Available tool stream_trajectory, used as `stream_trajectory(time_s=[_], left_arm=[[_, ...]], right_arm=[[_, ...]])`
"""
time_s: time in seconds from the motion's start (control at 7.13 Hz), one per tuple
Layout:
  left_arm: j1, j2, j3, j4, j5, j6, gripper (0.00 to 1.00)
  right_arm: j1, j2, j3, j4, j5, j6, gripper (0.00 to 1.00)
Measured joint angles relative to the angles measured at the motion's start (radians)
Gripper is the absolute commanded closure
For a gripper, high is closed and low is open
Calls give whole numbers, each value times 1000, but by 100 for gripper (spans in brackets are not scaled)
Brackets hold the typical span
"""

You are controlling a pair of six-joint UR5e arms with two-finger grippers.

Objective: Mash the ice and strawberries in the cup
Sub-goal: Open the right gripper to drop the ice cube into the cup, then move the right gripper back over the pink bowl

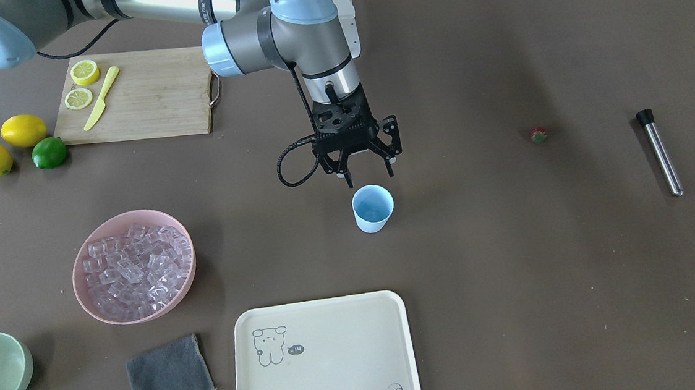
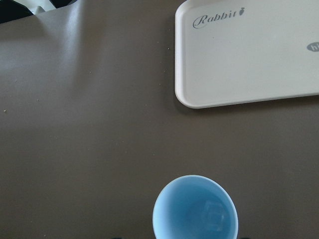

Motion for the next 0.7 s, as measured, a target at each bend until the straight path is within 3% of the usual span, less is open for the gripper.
stream_trajectory(time_s=[0.28, 0.7], left_arm=[[0, 1, 0, 0, 0, 0, 2], [-1, 3, -1, 0, -1, 0, 2]], right_arm=[[30, -19, 11, -5, 52, -20, 1], [188, -173, 80, -10, 256, -210, 2]])
